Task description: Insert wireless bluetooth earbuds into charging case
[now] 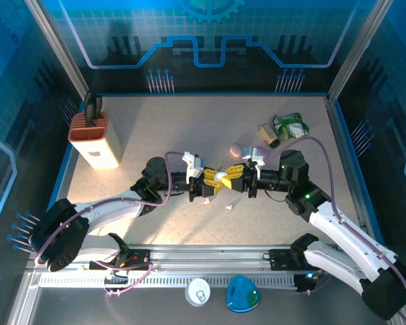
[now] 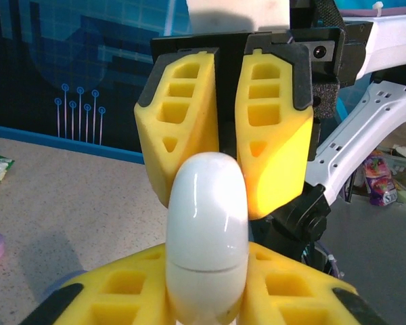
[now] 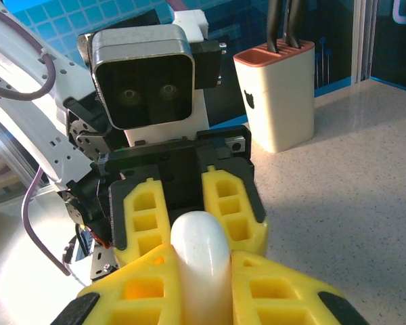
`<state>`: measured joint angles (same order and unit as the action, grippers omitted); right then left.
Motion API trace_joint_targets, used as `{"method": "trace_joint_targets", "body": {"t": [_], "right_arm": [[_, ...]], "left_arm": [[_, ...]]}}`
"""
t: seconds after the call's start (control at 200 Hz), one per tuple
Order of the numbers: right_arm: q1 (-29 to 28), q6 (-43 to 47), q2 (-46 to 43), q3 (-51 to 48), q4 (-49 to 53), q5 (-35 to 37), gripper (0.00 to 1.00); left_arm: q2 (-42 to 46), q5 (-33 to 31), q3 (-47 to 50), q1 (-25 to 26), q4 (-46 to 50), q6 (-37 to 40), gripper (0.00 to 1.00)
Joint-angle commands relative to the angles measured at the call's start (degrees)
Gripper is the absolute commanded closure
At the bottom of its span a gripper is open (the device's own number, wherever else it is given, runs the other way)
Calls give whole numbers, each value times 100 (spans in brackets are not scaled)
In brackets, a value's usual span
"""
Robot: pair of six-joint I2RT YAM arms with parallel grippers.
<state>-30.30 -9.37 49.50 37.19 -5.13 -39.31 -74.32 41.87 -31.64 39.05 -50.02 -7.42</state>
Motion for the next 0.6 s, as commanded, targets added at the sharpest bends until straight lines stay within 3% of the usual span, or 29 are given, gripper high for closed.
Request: {"method": "trace_joint_targets", "body": {"t": [0.0,0.065,0.205,0.435,0.595], "right_arm": [[-2,59,18,69,9,-131,88],[-2,9,8,65,-8,-12,84],[-4,-68,20,110,107,625,56],[-11,-209,209,385,526,1627,43],[-13,-367,295,562,591,1870,41]], "left_arm": [[85,13,79,-55,-184,15,85],[94,17,87,-55,-175,67,90],[111,16,101,-50,-167,159,95],[103,80,229,-55,-283,465,96],[98,-35,437,-62,-595,629,97]]}}
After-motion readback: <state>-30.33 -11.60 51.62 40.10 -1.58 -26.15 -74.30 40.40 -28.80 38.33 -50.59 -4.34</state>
